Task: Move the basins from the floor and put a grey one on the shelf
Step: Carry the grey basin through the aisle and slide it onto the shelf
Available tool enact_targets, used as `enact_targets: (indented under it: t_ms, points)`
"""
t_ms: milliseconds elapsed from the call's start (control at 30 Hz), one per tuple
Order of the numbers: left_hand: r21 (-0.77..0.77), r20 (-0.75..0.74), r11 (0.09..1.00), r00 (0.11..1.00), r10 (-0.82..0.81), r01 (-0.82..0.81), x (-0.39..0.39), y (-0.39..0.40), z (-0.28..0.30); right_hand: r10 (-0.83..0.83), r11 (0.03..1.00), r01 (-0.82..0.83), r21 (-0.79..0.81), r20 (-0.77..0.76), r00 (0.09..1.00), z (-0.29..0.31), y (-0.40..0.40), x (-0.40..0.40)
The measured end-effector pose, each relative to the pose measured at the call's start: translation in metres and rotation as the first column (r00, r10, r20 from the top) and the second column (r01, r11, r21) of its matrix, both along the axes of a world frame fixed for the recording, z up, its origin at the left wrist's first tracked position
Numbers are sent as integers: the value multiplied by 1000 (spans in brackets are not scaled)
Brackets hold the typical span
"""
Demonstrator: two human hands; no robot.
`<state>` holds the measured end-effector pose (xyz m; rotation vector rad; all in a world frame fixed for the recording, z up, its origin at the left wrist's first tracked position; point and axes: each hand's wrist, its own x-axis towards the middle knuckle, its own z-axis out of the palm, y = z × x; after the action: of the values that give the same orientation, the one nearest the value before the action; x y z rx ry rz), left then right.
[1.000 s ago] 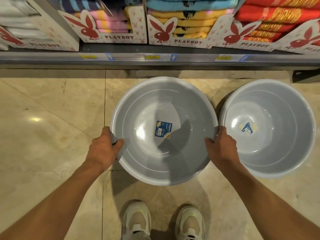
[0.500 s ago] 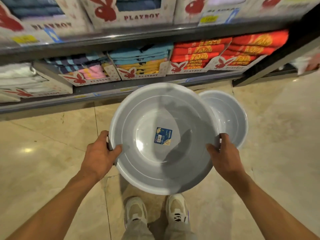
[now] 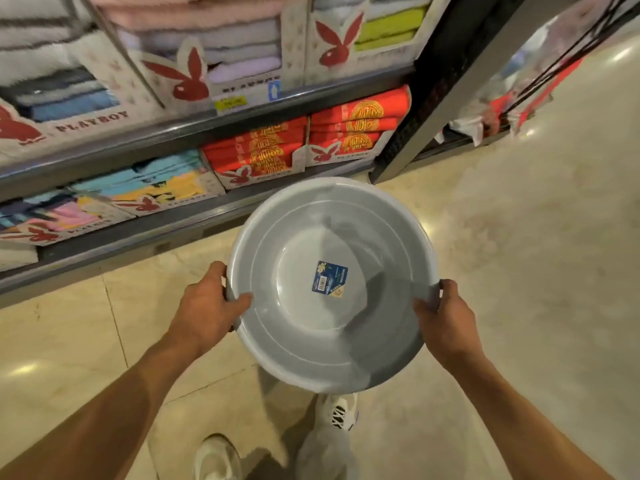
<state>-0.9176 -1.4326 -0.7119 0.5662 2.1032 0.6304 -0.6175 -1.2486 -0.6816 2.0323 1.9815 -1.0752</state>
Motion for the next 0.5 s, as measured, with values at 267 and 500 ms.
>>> enact_targets:
  t_ms: [267,500]
  points:
    - [-85,-125,993,988,-93,83,29,40,-76,52,998,-50,-44,47,998,-73,54,21]
    - [-101,-157,991,982,-102,87,33,57,-134,-12,999,15,-46,56,998,-142,54,21]
